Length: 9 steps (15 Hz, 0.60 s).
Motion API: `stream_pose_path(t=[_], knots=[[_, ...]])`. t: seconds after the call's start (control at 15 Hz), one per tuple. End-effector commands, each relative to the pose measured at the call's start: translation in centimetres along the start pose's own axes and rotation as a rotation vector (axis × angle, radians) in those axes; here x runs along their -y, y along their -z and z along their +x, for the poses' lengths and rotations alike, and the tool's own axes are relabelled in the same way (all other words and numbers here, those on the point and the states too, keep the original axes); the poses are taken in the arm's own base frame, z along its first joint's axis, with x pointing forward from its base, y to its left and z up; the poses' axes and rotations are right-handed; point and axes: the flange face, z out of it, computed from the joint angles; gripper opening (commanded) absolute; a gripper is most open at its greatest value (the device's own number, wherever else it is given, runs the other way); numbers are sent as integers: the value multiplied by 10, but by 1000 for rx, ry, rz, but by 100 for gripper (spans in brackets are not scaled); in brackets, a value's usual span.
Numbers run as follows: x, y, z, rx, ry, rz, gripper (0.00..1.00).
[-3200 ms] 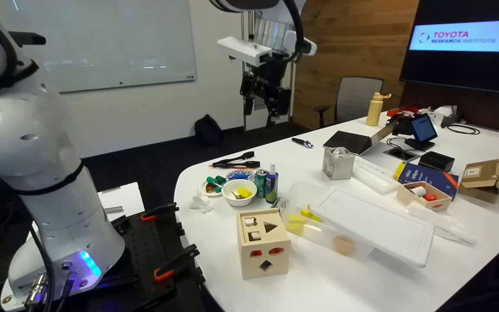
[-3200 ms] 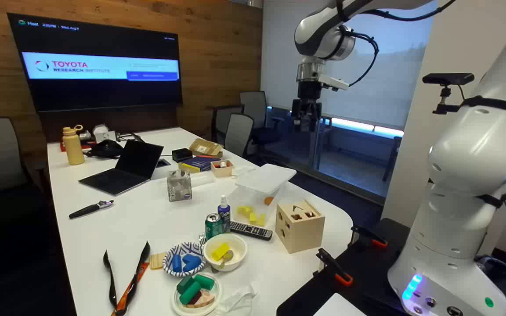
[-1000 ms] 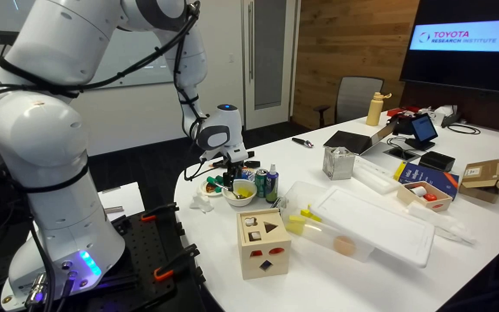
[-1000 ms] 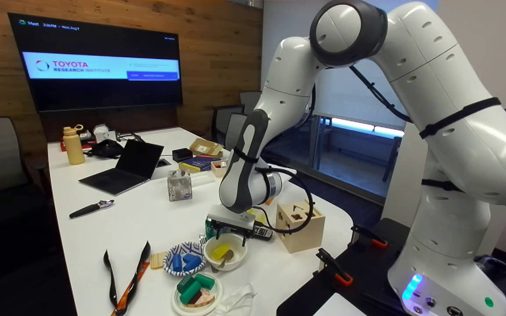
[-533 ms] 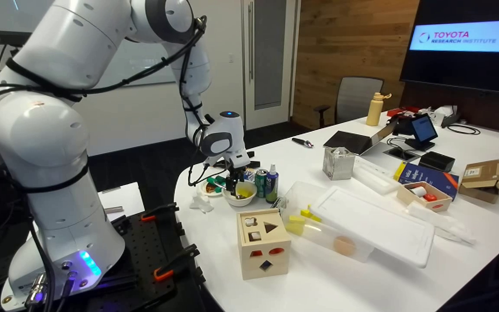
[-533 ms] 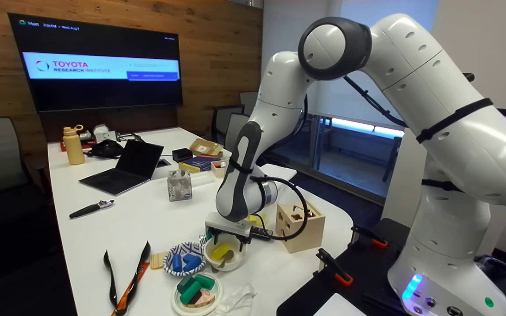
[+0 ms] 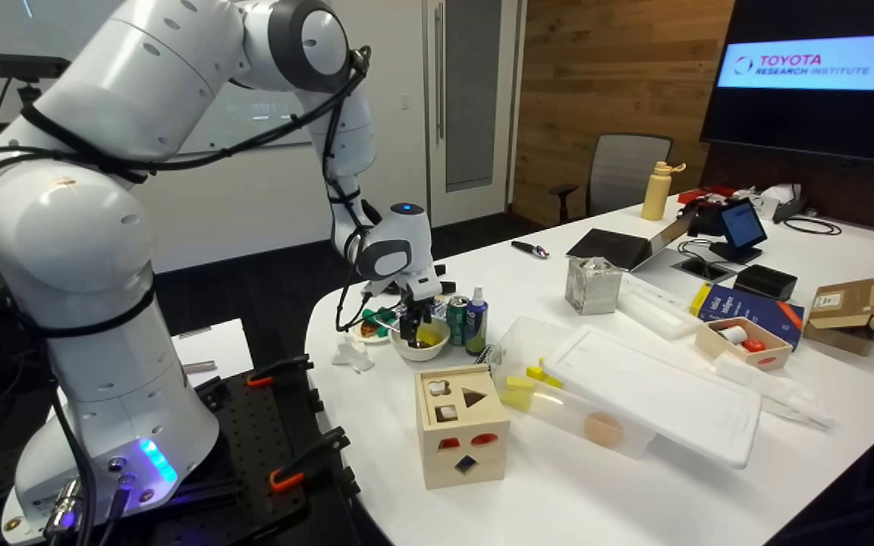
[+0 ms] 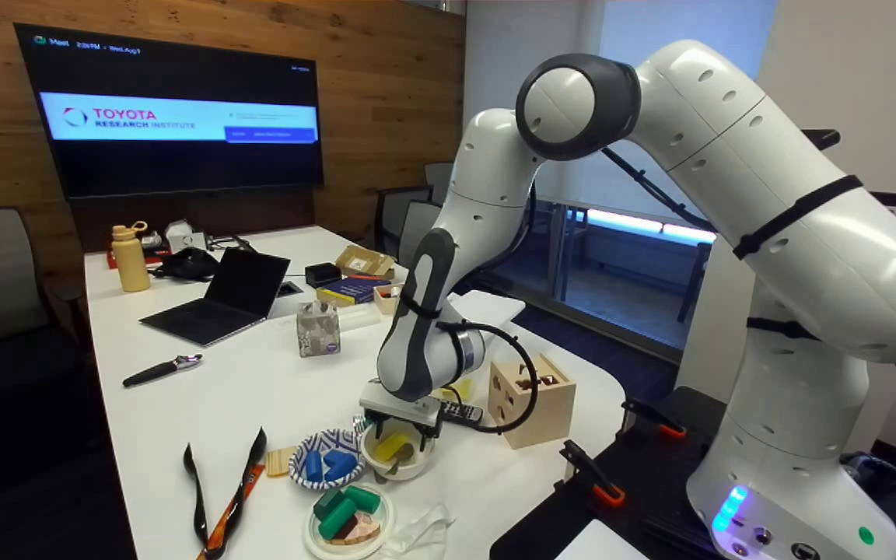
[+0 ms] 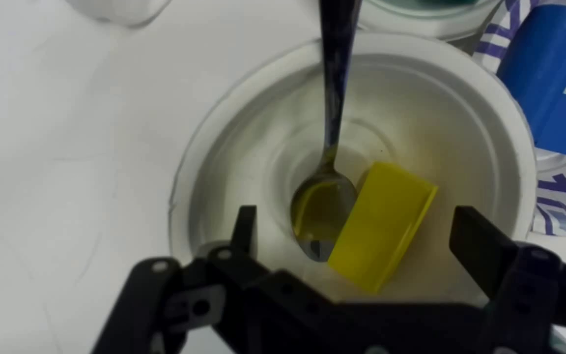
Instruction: Remove the yellow block from the white bowl and put it in the lunchbox
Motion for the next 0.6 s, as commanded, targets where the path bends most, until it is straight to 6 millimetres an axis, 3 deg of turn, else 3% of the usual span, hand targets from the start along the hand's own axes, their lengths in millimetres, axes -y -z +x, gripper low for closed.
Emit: stream_pose_path(t=[0.0,0.27,0.33,0.4,0.53], knots=[[5,-4,5,-9,-16,12,100],[6,-9,11,-9,-18,8,100],[6,-12,12,-9,-18,6,75],[5,-14,13,-10,-21,6,72],[5,-19,14,-8,-25,7,56]])
